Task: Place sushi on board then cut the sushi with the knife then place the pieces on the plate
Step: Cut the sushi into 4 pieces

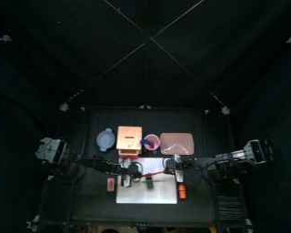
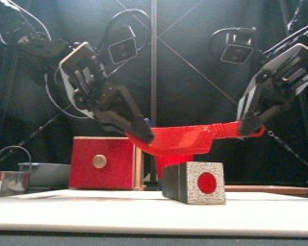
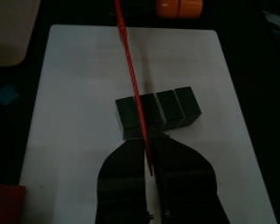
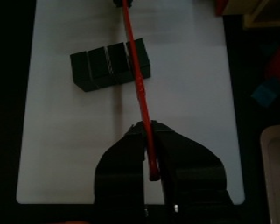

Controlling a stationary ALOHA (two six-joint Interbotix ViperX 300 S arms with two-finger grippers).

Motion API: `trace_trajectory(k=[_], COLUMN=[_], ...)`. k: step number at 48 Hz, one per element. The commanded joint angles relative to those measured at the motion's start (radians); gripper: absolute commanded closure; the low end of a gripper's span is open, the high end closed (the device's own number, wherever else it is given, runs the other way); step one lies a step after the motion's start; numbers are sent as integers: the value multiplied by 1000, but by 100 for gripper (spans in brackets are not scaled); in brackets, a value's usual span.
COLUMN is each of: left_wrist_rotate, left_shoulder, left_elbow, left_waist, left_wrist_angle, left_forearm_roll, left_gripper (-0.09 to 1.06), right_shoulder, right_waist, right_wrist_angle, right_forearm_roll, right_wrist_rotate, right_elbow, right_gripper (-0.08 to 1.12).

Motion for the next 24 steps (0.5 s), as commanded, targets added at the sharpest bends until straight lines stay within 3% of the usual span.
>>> trace_trajectory(k=[1, 8, 24], left_wrist_rotate=[0, 0, 3], left_shoulder=[-8, -9, -2], left_elbow=[-6, -5, -9], left_waist=[-54, -81, -75], left_wrist_angle=[2, 5, 3], left_forearm_roll=[8, 2, -6], left_gripper=[65, 65, 65], right_shoulder=[20, 38, 38], right_waist=[-12, -8, -14], right_wrist_angle=[-3, -3, -3], right_forearm_roll=[-3, 0, -3], right_wrist_rotate=[3, 5, 5], right_elbow=[-37, -48, -48], right_gripper=[67, 67, 67])
